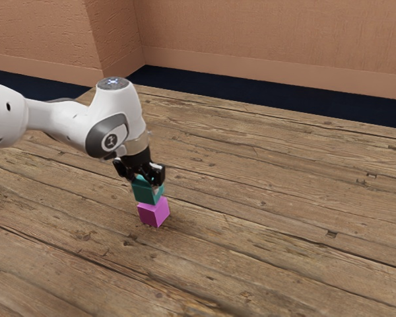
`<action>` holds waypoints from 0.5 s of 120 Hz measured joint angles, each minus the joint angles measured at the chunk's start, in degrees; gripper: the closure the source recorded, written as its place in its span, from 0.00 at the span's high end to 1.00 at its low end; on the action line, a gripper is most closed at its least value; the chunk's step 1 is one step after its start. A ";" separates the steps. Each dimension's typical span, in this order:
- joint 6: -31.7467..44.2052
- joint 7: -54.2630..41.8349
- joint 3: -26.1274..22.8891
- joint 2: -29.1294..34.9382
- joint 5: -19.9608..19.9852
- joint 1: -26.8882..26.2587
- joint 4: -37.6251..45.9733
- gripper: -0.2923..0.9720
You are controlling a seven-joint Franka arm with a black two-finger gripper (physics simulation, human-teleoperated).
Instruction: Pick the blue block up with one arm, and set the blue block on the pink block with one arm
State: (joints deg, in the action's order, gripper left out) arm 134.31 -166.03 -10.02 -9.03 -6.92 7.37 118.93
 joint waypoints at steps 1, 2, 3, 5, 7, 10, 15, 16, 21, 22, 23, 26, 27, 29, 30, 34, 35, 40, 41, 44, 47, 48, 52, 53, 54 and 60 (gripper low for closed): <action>0.04 0.00 0.00 0.04 0.00 0.01 0.04 0.52; 0.09 0.00 -0.01 0.08 0.00 0.02 0.07 0.52; 0.13 0.00 -0.01 0.11 0.00 0.02 0.10 0.52; 0.21 0.00 -0.01 0.16 0.00 0.02 0.15 0.52; 0.29 0.00 -0.01 0.19 0.00 0.02 0.18 0.52; 0.39 0.00 0.00 0.23 0.00 0.02 0.22 0.52; 0.54 0.00 0.00 0.26 0.00 0.03 0.31 0.52; 0.56 0.00 0.00 0.27 0.00 0.03 0.33 0.52; 0.79 0.00 0.00 0.27 0.00 0.03 0.36 0.52; 0.84 0.00 0.00 0.26 0.00 0.03 0.37 0.52; 0.89 0.00 0.00 0.26 0.00 0.03 0.37 0.52; 1.04 0.00 0.00 0.24 0.00 0.03 0.37 0.52; 1.10 0.00 0.00 0.24 0.00 0.03 0.38 0.52; 1.22 0.00 0.00 0.23 -0.01 0.03 0.39 0.52; 1.27 0.00 0.00 0.23 -0.01 0.03 0.40 0.52; 1.47 0.00 0.00 0.22 -0.01 0.03 0.42 0.52; 1.51 0.00 0.00 0.21 -0.01 0.03 0.44 0.52; 1.71 0.00 0.00 0.21 -0.01 0.03 0.49 0.52; 1.74 0.00 0.00 0.21 -0.01 0.03 0.50 0.52; 1.82 0.02 0.00 0.21 -0.05 0.03 0.52 0.55; 1.89 0.02 0.00 0.22 -0.06 0.05 0.50 0.57; 1.90 0.02 0.00 0.23 -0.06 0.08 0.51 0.58; 1.97 0.02 0.00 0.26 -0.05 0.22 0.50 0.61; 1.98 0.02 0.01 0.26 -0.05 0.25 0.51 0.61; 1.99 0.02 0.03 0.27 -0.05 0.28 0.51 0.62; 2.06 0.02 0.01 0.28 -0.04 0.46 0.53 0.65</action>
State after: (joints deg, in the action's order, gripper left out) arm 136.36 -166.00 -10.01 -8.74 -6.96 7.83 119.46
